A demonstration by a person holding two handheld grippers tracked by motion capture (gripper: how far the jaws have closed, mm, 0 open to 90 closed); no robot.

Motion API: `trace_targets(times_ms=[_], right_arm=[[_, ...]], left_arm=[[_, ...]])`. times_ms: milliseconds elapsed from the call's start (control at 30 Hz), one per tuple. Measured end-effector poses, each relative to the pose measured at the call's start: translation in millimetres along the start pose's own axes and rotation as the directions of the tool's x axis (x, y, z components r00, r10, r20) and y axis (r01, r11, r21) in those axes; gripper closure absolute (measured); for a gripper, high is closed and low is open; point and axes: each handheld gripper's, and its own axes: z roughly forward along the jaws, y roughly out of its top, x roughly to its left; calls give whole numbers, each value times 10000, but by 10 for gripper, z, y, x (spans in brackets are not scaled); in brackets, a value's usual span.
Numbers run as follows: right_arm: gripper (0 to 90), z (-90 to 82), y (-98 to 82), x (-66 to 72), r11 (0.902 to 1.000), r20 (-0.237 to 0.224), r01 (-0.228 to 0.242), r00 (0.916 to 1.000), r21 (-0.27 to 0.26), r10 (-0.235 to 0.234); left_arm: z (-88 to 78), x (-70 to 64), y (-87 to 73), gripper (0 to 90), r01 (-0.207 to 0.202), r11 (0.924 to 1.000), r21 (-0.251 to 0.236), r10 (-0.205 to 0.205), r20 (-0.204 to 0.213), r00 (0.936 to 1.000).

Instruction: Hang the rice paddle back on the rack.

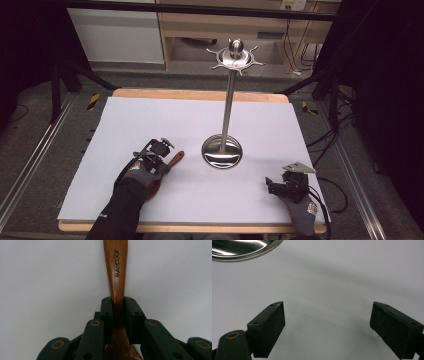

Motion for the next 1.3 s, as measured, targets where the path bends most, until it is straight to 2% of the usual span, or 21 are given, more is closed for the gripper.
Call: trace_targets(times_ms=[167,333,667,900,1133,1300], right_arm=[[131,-3,-1,1,10000,-32,-2,10000,15,2],[130,11,2,0,10000,-32,21,10000,82,-21],[130,7,-1,3,9999,-27,71,10000,120,-71],[130,5,-2,-1,9999,-7,89,10000,95,-89],[130,2,-3,1,9999,7,67,10000,102,-67],[130,5,-1,4,9999,-2,26,10000,123,-26]], left_arm=[[0,14,-27,772,-36,9998,-177,38,98,9999],[-2,19,-18,778,-48,9999,-133,50,131,9999],[-15,9,-24,780,-145,9996,-254,144,-22,9999],[-107,10,-100,781,-168,9975,-682,161,-114,9998],[-194,-6,-196,782,-195,9920,-1244,164,-252,9995],[-258,-21,-262,782,-219,9882,-1514,198,-152,9997]])
